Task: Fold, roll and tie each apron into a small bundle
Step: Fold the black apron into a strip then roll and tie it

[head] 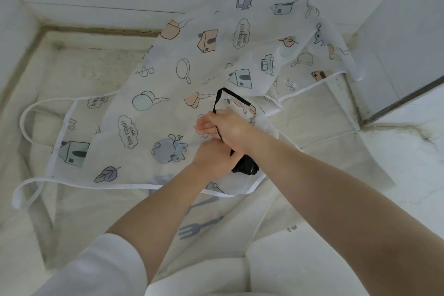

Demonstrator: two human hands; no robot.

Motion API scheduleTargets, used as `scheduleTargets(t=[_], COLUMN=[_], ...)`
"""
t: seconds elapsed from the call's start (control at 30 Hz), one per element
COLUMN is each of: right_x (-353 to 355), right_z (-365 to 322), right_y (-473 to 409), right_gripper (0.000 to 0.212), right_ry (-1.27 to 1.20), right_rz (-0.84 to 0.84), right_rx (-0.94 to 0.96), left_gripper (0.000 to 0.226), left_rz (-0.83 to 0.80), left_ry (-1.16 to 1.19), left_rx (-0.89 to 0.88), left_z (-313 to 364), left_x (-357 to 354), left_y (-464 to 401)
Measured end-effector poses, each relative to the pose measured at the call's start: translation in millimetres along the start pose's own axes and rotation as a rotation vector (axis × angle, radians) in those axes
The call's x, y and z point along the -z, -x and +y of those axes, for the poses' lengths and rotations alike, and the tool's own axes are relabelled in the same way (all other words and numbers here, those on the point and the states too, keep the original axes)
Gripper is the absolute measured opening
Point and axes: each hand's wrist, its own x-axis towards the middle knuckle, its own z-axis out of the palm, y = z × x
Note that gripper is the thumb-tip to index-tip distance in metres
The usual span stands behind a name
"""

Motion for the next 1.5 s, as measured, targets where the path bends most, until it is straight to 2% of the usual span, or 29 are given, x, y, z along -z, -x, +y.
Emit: scheduleTargets(t=[0.1,0.23,0.37,0.5,0.63,0.7,0.77,0.83,0.93,1.0,1.13,1.27,1.37,1.5], right_x=[6.9,35.2,46.7,46.4,49.3,52.4,57.7,62.5,67.6,74.2,84.8,86.2,86.6,94.1], right_z=[8.2,32.0,55.6,63.9,72.0,71.0,68.3,65.5,56.7,53.9,61.0,64.6,63.5,57.2], right_y=[3.9,24.4,40.1,39.5,39.8,42.2,45.8,50.8,50.9,50.1,47.4,48.5,46.5,50.1], right_gripper=[0.035,0.034,0.055,0.039,0.025,0.026,0.028,0.03,0.025,0.016,0.01,0.009,0.017,0.015], right_ry=[0.016,0.555,0.927,1.126,1.397,1.453,1.505,1.373,0.588,0.316,0.167,0.025,0.096,0.214], right_rz=[0.048,0.165,0.018,0.001,0.104,0.127,0.075,0.002,-0.069,-0.086,-0.054,-0.026,-0.015,-0.098], right_rx=[0.024,0.23,0.352,0.44,0.436,0.424,0.428,0.365,0.015,-0.17,-0.242,-0.245,-0.238,-0.182], left_gripper=[0.042,0.042,0.034,0.032,0.016,0.011,0.014,0.022,0.032,0.034,0.028,0.028,0.005,0.02], left_rz=[-0.022,0.011,-0.026,-0.073,-0.074,-0.063,-0.034,-0.01,0.083,0.195,0.313,0.321,0.246,0.301], left_ry=[0.056,0.316,0.453,0.603,0.716,0.662,0.592,0.565,0.597,0.616,0.603,0.625,0.66,0.444], left_rx=[0.075,0.172,0.241,0.271,0.308,0.297,0.256,0.192,0.091,0.055,0.043,0.023,0.046,0.021], left_z=[0.5,-2.8,0.7,3.3,6.1,5.9,5.3,6.2,6.8,11.0,21.1,24.0,29.4,32.3], left_x=[-3.5,-6.7,-5.2,-0.4,2.2,0.1,-5.6,-9.6,-12.0,-15.1,-27.3,-29.7,-34.6,-41.8], left_y=[0.6,4.8,4.7,4.7,12.5,14.2,16.6,19.6,21.8,22.7,27.2,29.4,31.0,23.4])
